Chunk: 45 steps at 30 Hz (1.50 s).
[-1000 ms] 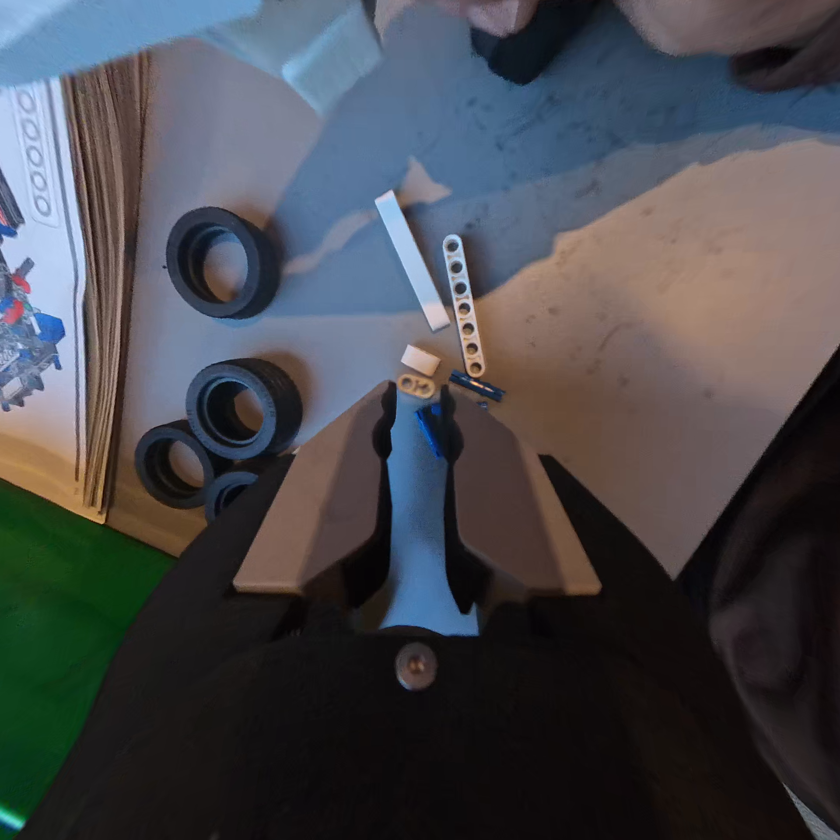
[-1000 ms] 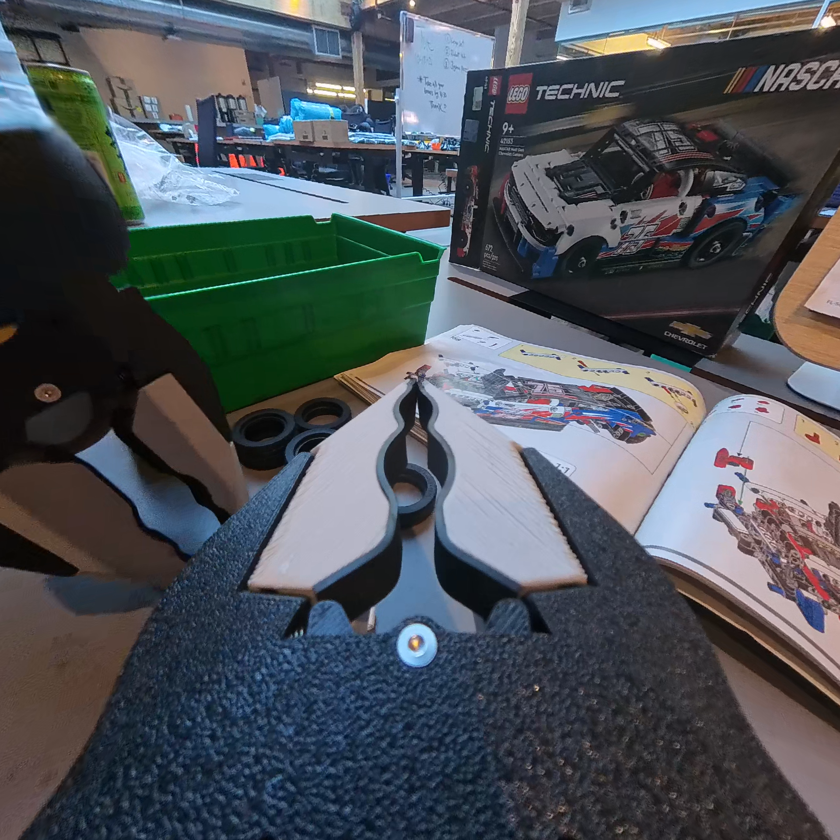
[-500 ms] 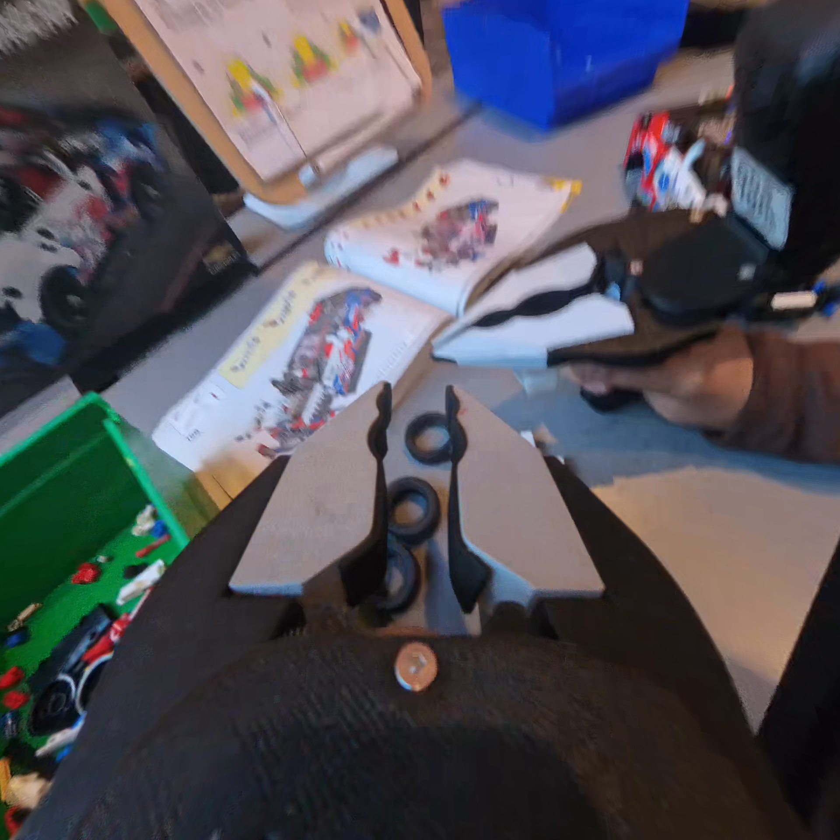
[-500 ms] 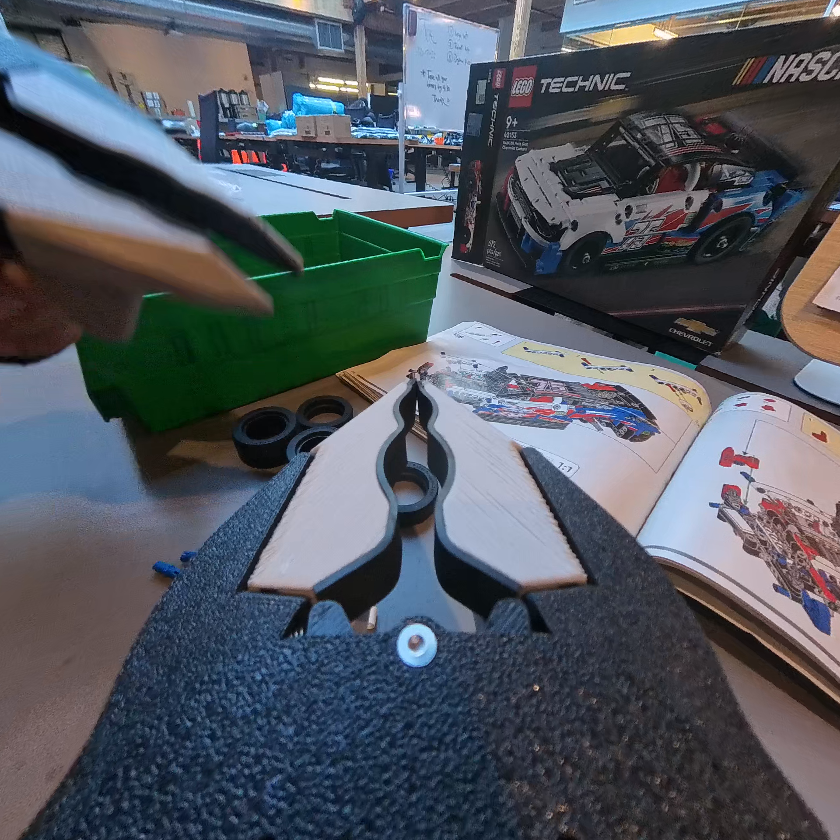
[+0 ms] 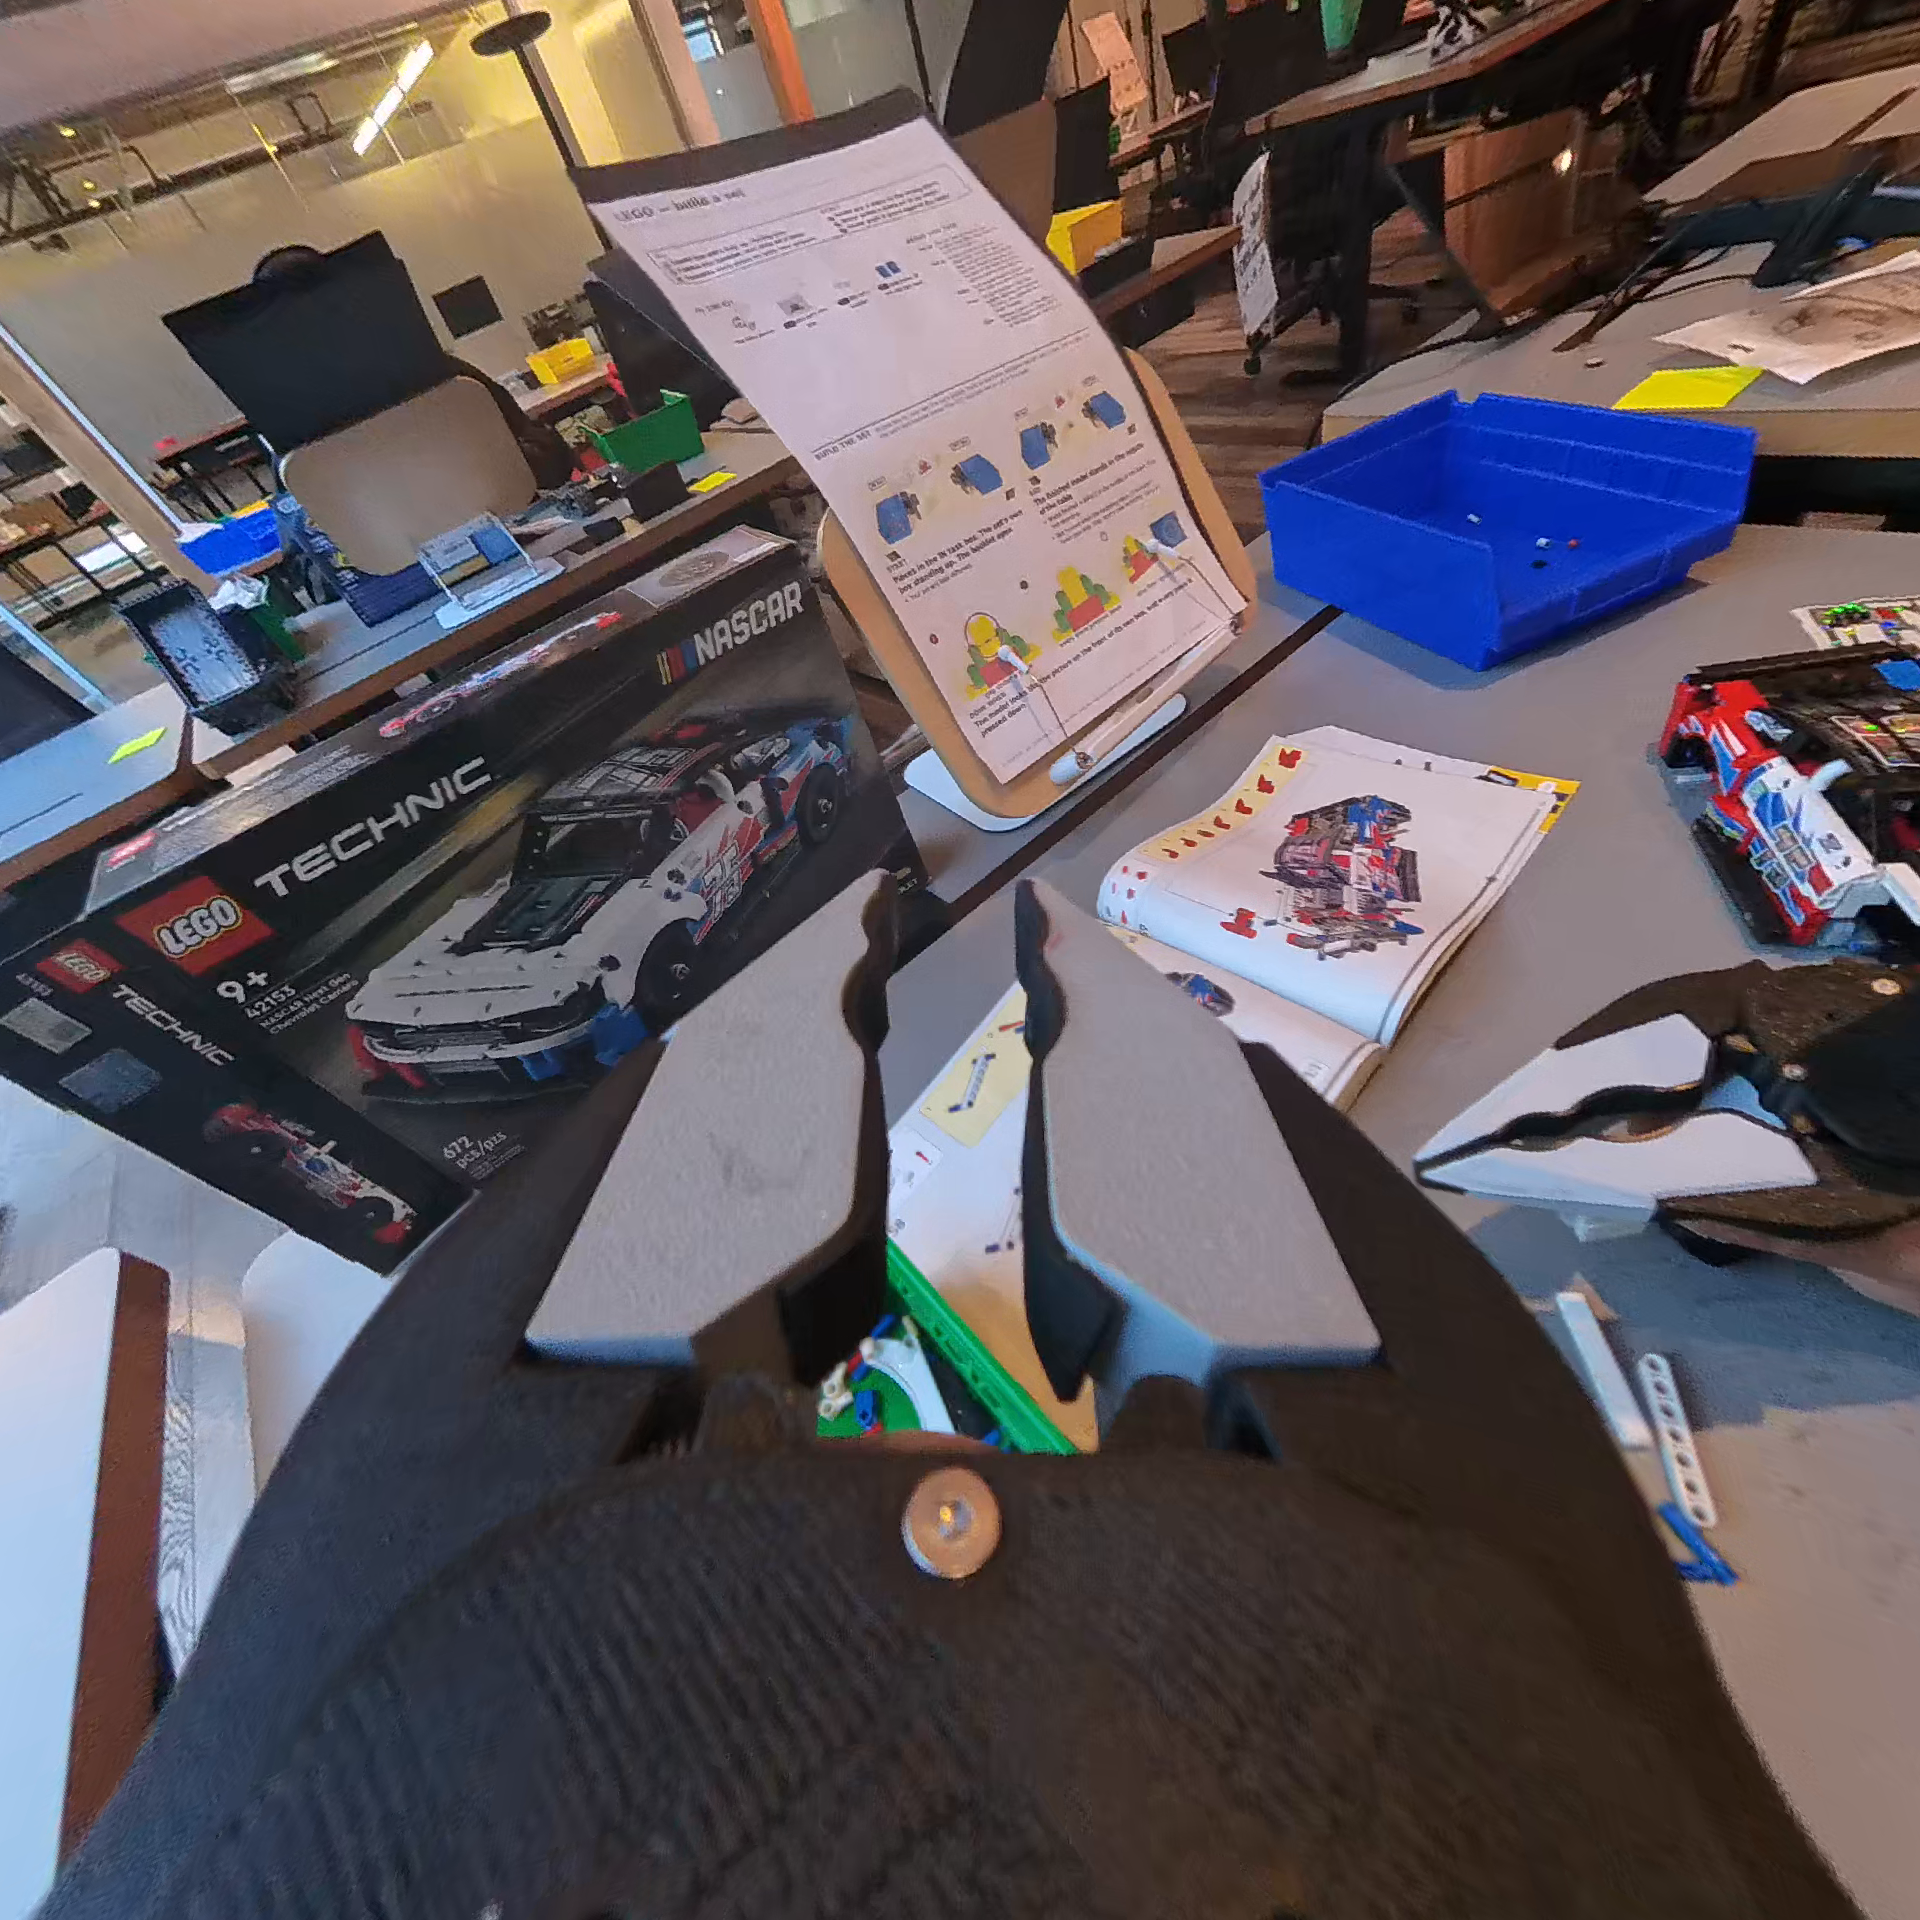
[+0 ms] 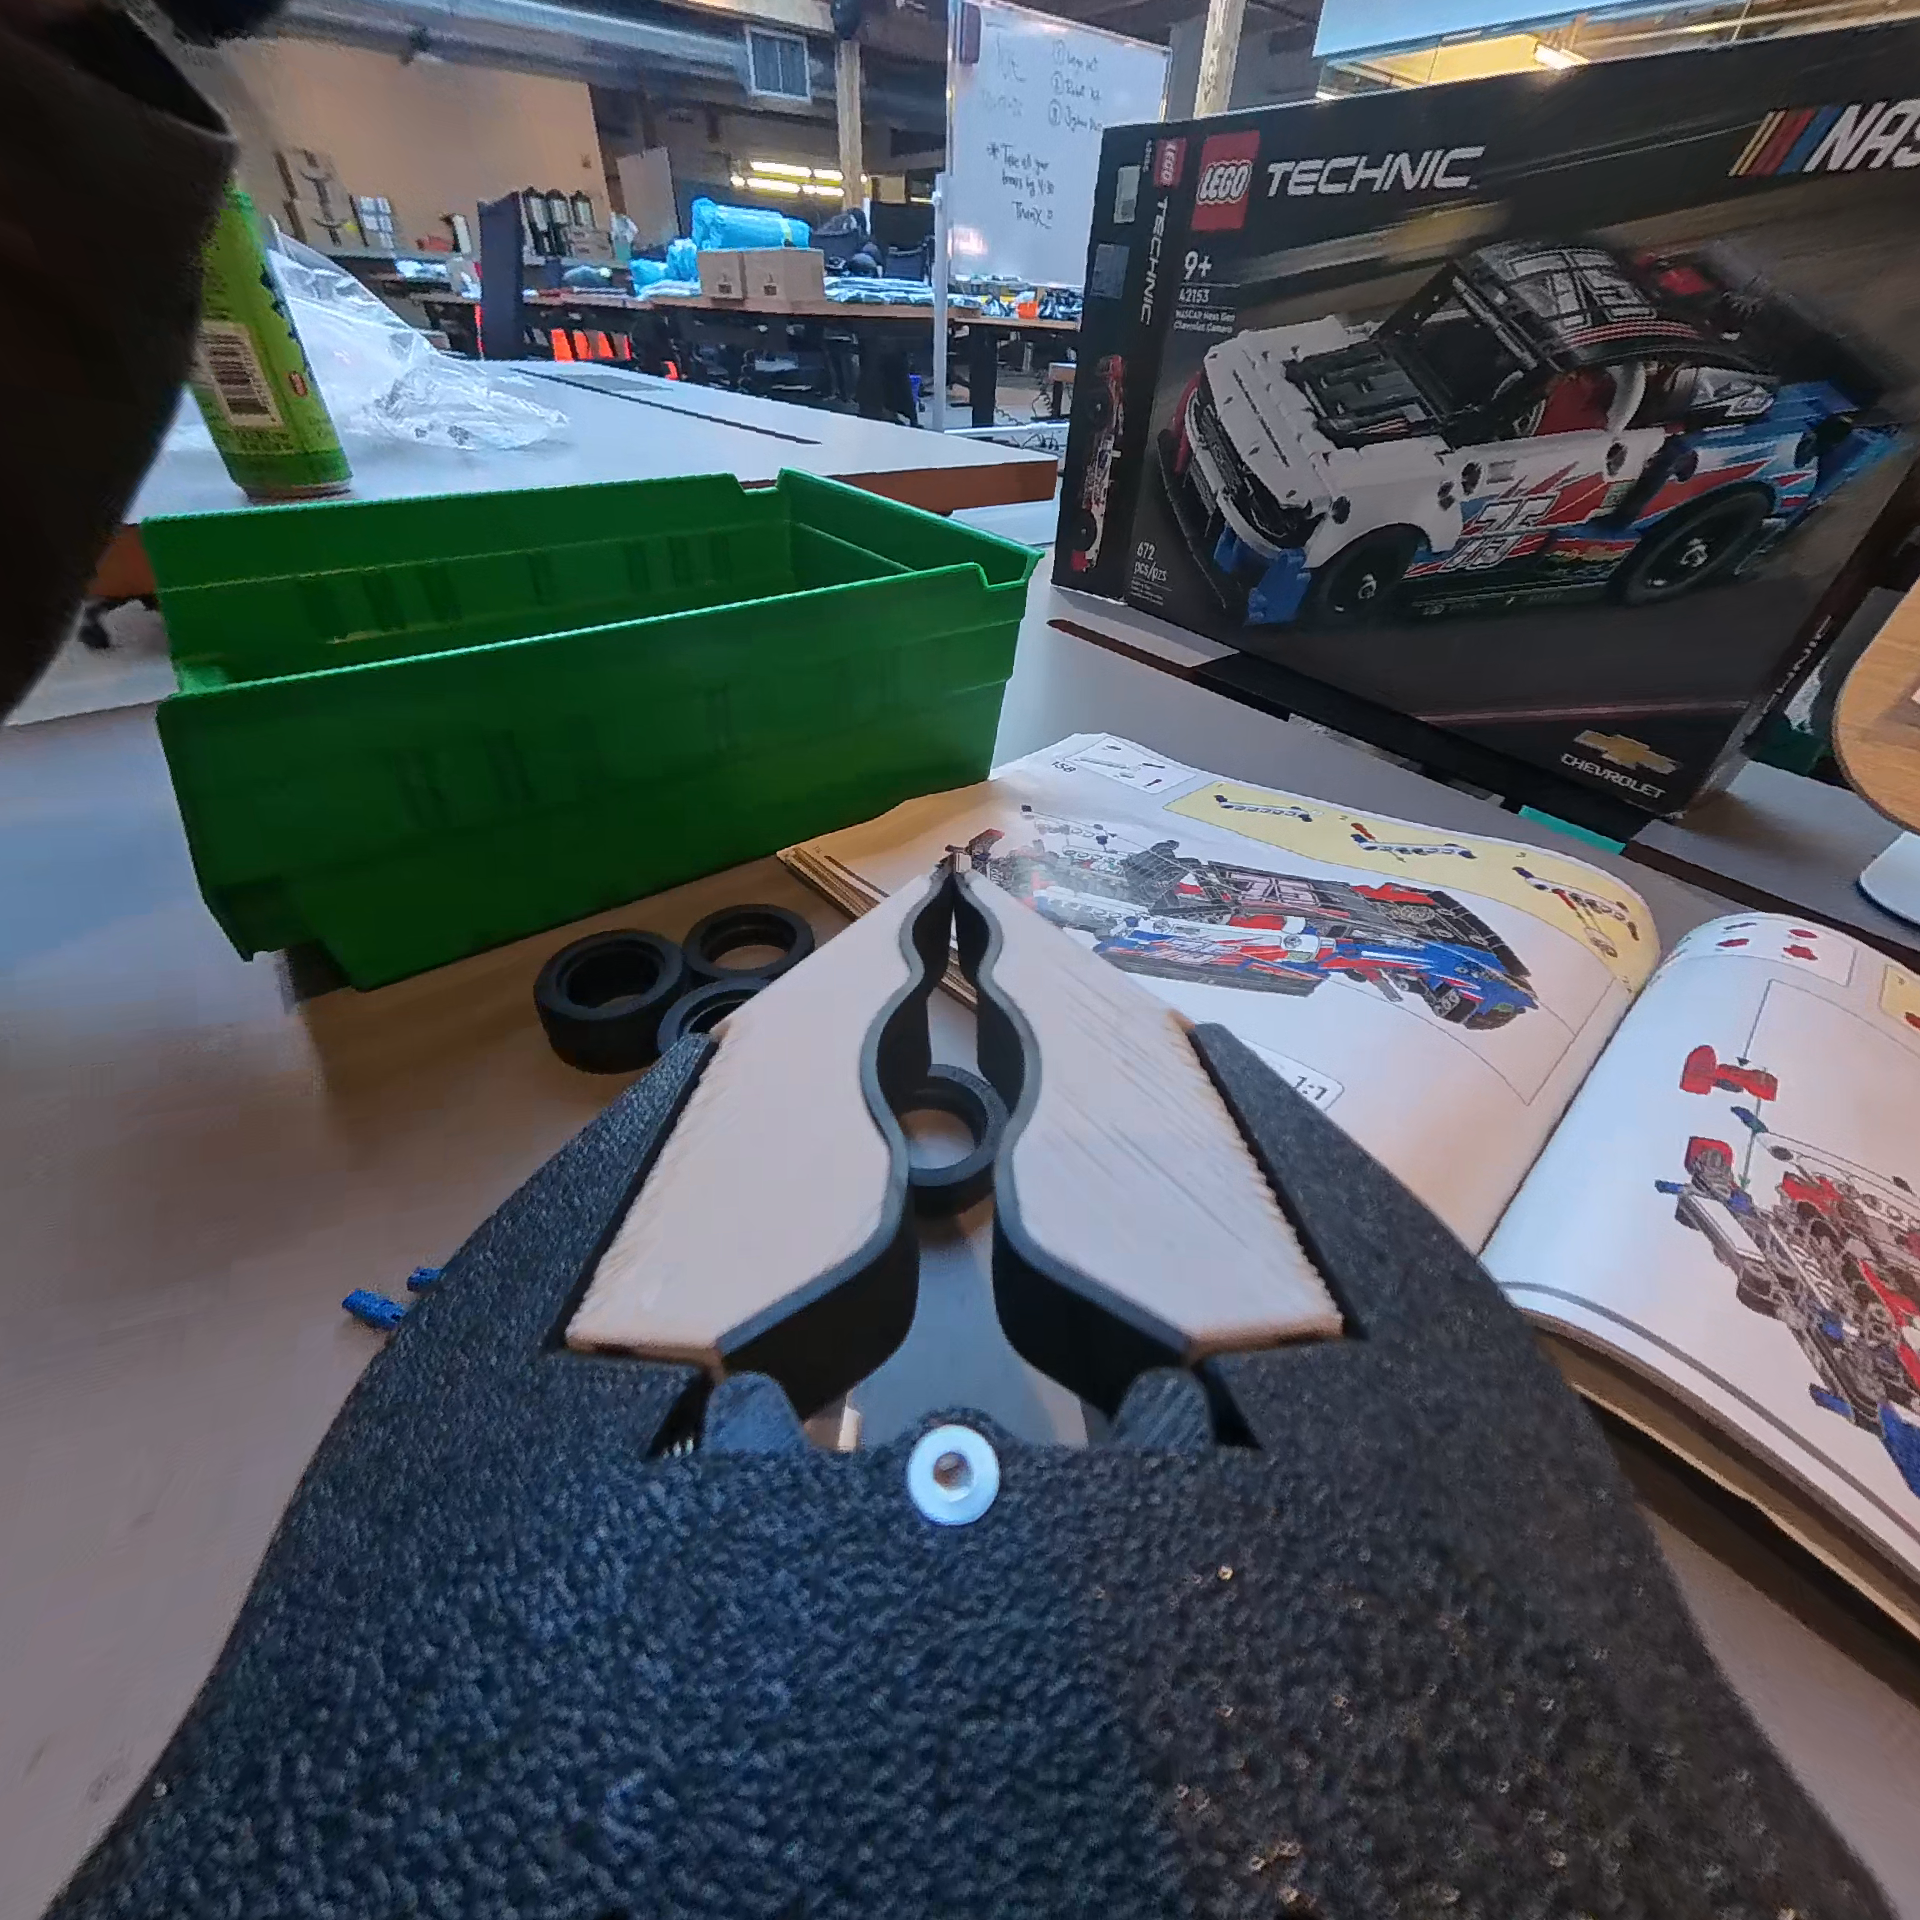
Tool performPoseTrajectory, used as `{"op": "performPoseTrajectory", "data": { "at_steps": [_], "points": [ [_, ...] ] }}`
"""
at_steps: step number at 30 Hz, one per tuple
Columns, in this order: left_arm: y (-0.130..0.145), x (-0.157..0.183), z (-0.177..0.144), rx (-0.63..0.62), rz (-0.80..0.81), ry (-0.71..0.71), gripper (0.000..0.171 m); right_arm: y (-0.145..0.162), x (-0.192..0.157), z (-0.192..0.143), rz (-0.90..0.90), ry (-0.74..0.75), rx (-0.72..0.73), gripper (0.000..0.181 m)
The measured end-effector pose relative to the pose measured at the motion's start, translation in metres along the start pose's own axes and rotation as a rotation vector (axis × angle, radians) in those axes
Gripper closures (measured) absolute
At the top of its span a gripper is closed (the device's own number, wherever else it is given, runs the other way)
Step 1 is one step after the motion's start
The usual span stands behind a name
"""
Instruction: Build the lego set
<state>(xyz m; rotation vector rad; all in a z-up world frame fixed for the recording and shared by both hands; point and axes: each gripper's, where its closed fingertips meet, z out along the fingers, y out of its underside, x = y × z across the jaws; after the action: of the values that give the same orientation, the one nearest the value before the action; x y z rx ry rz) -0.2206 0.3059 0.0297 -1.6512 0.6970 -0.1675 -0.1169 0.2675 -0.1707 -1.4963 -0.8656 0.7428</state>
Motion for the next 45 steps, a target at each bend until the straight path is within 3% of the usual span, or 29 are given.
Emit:
{"op": "performPoseTrajectory", "data": {
  "at_steps": [7,10,14,21,27,31,37,40,45],
  "points": [
    [0.029,-0.011,0.012,-0.082,0.006,0.07,0.157,0.0,-0.001,0.002,0.002,-0.02,-0.001,0.181],
    [0.032,-0.028,0.013,-0.087,0.039,0.0,0.17,0.002,0.0,0.003,0.01,-0.021,-0.012,0.181],
    [0.042,-0.063,0.005,-0.108,0.005,-0.104,0.171,0.002,0.001,0.003,0.012,-0.016,-0.013,0.181],
    [0.1,-0.096,0.014,-0.307,-0.104,-0.123,0.164,0.003,0.001,0.004,0.006,-0.011,-0.017,0.181],
    [0.148,-0.086,0.033,-0.469,-0.151,-0.002,0.161,0.002,-0.001,0.003,-0.015,-0.007,-0.015,0.181],
    [0.203,-0.077,0.033,-0.693,-0.115,0.087,0.168,0.002,-0.003,0.003,-0.035,-0.004,-0.011,0.181],
    [0.267,-0.072,0.033,-0.977,-0.103,0.102,0.154,0.003,-0.005,0.003,-0.059,-0.004,-0.016,0.181],
    [0.277,-0.068,0.031,-1.035,-0.078,0.109,0.153,0.003,-0.006,0.003,-0.067,-0.003,-0.017,0.181],
    [0.271,-0.065,0.036,-1.001,-0.073,0.12,0.153,0.003,-0.006,0.004,-0.066,-0.007,-0.022,0.181]
  ]
}}
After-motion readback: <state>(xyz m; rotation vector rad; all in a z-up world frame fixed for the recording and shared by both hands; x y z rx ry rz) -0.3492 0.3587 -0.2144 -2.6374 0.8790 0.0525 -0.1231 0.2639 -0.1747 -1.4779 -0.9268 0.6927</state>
